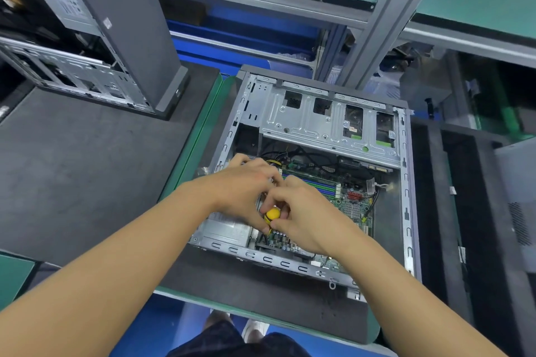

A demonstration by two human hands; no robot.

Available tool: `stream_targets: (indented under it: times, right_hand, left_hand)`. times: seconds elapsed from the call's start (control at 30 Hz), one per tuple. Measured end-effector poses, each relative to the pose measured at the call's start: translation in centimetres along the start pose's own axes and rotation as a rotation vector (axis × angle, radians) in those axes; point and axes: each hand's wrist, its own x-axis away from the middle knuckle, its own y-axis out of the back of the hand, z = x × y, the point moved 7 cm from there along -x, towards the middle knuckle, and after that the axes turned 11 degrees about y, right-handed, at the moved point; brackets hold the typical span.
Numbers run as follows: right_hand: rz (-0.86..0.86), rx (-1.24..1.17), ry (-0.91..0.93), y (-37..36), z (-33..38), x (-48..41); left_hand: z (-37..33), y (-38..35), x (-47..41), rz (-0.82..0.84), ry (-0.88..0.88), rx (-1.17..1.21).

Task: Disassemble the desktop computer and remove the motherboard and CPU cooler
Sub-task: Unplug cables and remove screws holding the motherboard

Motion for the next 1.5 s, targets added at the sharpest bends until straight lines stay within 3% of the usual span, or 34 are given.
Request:
stream_targets:
  times: [0.17,0.33,0.6,0.7,0.8,1.0,1.27,1.37,1.5]
  right_hand:
    - [-0.065,-0.015,-0.012,1.0,0.0,0.2]
    - [-0.028,0.201,-0.069,0.4,0.2,0.3]
    - [0.107,0.204,0.108,-0.4,1.6,-0.6]
    - [0.044,0.131,0.154,0.0,1.7,-0.4]
    - [0.009,0.054,0.075,0.0,0.9,-0.1]
    - [-0.173,0.137,-0.011,-0.1,0.9,0.1]
    - [-0.098,0.068,0.067,0.3,1.1,0.9]
    - [-0.144,-0.024,0.063,0.4,1.2,1.0]
    - [-0.147,0.119,-0.038,0.2,0.7,0.5]
  left_hand:
    - [-0.1,-0.3,-0.2,-0.083,0.052,-0.041]
    - [-0.2,-0.3,-0.1,-0.125,0.016,-0.005]
    - [0.4,-0.7,-0.4,0.069,-0.008,-0.016]
    - [0.3,-1.0,-0.5,0.083,0.027,-0.031]
    - [0.1,-0.8,-0.6,0.007,0.039,0.014]
    - [0.3,-0.7,-0.2,-0.106,0.013,0.010]
    - [0.2,-0.7,0.1,-0.048,-0.034,-0.001]
    - [0.1,-0.6,0.0,-0.056,0.000,0.019]
    - [0.1,-0.7,-0.1,-0.043,0.003,0.011]
